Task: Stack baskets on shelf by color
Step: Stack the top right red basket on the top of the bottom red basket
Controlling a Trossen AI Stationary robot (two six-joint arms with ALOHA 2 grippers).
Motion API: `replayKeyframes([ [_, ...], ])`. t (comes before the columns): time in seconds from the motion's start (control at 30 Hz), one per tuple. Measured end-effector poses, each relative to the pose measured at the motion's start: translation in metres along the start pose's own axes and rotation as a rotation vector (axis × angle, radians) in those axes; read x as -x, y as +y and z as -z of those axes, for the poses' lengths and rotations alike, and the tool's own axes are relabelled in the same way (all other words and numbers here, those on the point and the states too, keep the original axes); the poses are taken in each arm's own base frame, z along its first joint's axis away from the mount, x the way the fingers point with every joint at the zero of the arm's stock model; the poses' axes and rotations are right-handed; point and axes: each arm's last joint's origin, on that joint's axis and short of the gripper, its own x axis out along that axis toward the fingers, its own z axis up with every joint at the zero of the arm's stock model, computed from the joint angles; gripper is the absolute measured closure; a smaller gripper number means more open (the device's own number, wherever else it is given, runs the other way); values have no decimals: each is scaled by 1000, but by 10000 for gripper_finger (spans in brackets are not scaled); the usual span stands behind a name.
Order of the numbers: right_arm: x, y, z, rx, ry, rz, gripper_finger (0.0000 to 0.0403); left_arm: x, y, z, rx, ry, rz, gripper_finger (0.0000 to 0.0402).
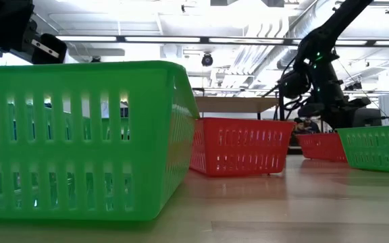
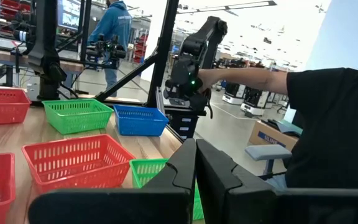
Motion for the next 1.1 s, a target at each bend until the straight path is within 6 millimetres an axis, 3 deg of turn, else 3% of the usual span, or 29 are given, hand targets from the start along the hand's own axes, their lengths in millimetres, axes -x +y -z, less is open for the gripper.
replayKeyframes([
  [0.47, 54, -27, 39, -119, -287, -125, 403, 0, 0, 0, 0, 0, 0, 401],
  [1.1, 90, -51, 91, -205, -543, -274, 403, 0, 0, 0, 0, -1, 0, 401],
])
